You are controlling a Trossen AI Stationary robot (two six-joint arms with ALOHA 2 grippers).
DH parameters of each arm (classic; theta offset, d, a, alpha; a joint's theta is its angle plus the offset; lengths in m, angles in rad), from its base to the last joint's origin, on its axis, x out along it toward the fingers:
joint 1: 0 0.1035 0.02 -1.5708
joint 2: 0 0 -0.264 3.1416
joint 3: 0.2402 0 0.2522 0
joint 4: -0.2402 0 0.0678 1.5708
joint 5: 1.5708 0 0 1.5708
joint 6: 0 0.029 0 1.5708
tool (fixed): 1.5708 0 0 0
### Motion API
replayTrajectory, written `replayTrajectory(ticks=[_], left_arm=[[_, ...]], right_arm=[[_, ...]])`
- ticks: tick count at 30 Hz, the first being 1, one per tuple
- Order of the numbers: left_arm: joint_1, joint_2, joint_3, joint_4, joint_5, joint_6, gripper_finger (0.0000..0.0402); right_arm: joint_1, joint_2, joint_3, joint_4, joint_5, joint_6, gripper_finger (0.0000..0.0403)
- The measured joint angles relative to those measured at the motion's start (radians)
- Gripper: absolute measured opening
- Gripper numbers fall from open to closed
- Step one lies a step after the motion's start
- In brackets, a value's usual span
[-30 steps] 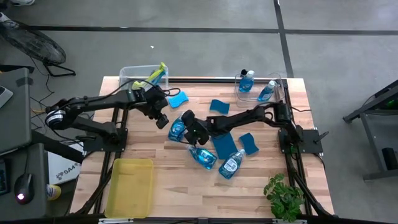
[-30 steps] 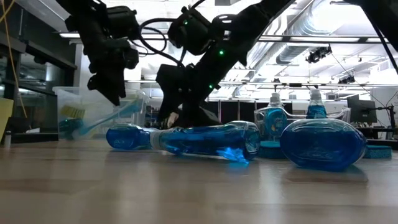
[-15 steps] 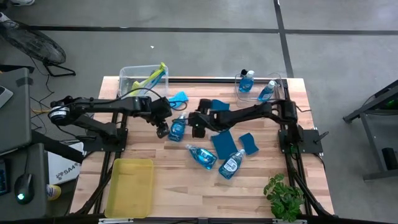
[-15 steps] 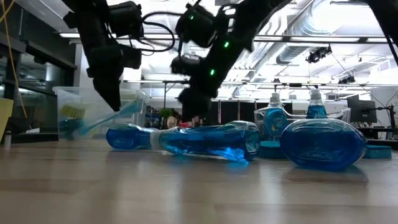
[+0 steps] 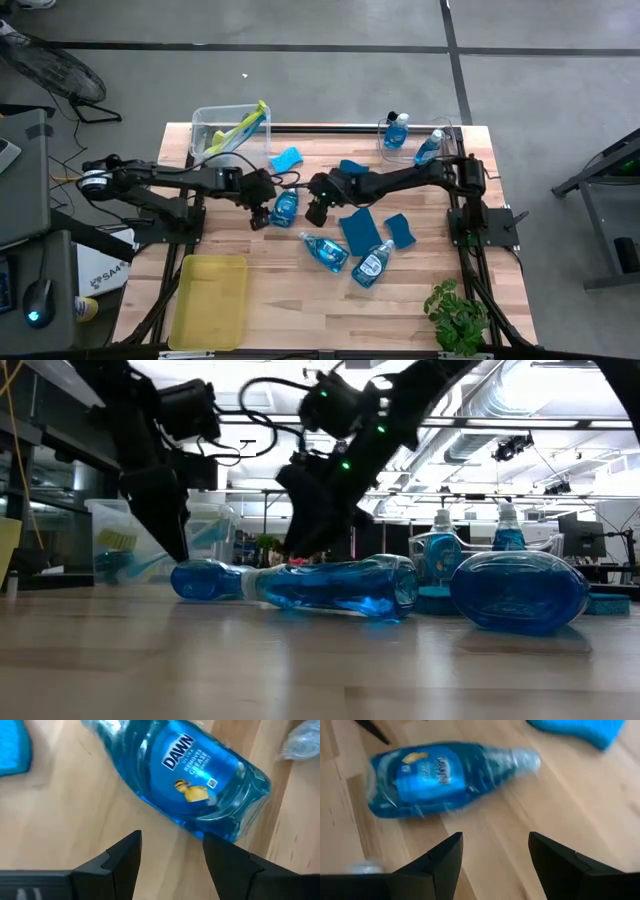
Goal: Pick & Place Kitchen Sink Supplies
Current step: Put the top soap dispenser into the transparent bin
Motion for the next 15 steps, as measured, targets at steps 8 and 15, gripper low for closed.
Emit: replayTrajectory(ticks=[8, 15], left_arm=[[0.0, -0.014, -0.04, 0.077, 0.068, 0.023, 0.0209], [0.0, -0.013, -0.04, 0.132, 0.08, 0.048, 0.0209]], right_arm=[[-0.058, -0.027, -0.287, 0.587, -0.257, 0.383, 0.022], [-0.067, -0.027, -0.39, 0.764, -0.255, 0.636, 0.022]])
